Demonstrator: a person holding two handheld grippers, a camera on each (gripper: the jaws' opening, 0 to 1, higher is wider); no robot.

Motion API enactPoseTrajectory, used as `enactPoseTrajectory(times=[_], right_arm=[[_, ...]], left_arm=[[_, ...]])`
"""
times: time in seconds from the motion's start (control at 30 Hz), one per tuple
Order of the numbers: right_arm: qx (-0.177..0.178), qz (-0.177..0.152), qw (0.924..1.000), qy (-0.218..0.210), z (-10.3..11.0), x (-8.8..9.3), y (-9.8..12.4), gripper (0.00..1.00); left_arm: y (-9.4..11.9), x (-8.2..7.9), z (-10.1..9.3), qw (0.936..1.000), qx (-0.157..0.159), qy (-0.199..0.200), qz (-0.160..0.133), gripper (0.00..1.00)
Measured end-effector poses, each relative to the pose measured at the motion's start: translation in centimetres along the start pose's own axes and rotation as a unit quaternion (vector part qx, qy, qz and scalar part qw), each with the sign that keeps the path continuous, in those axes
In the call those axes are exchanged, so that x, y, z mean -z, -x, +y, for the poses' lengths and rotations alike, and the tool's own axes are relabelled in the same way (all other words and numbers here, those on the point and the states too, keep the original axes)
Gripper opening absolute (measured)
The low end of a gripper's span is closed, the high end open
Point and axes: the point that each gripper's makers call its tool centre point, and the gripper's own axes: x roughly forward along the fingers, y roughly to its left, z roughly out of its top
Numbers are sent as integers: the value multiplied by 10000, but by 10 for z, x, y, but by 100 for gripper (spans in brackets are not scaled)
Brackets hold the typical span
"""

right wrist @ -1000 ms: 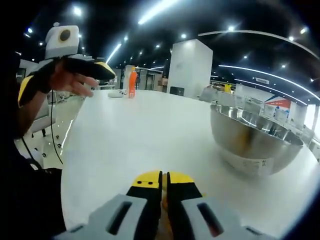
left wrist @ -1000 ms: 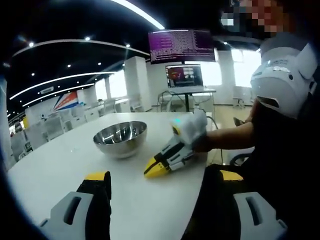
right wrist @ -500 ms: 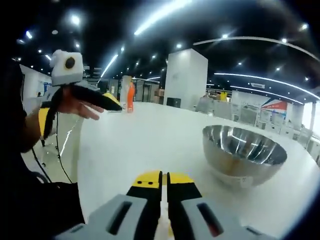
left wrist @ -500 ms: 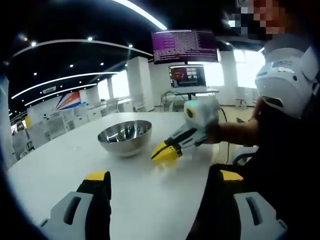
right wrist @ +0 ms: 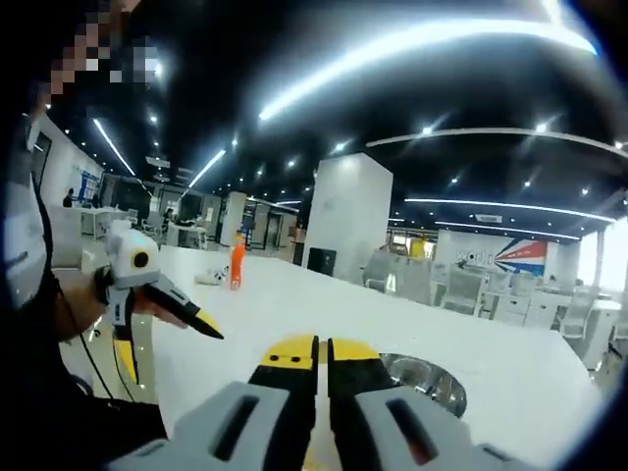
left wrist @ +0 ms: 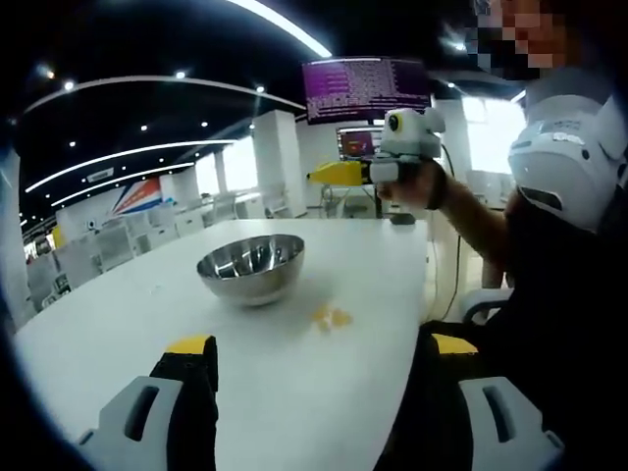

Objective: Pick up the QQ candy scattered on the table and place it into the stainless steel bowl on the table

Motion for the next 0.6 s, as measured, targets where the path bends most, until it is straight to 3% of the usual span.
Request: enactPoseTrajectory(times=[0.17, 0.3, 0.43, 0.6], right_arm=[[145, -87, 9996, 212, -23, -17, -13, 3], [317, 23, 9992, 228, -48, -16, -31, 3], [401, 210, 9987, 224, -69, -3, -50, 3], [479, 753, 9960, 78, -90, 41, -72, 3]], left_arm=[[-4, 2, 2, 9999, -74, -63, 96, 88], [-6, 1, -3, 9999, -9, -88, 95, 88], [-8, 0, -4, 9999, -4, -97, 115, 88], [-10, -2, -6, 9999, 9, -90, 86, 88]])
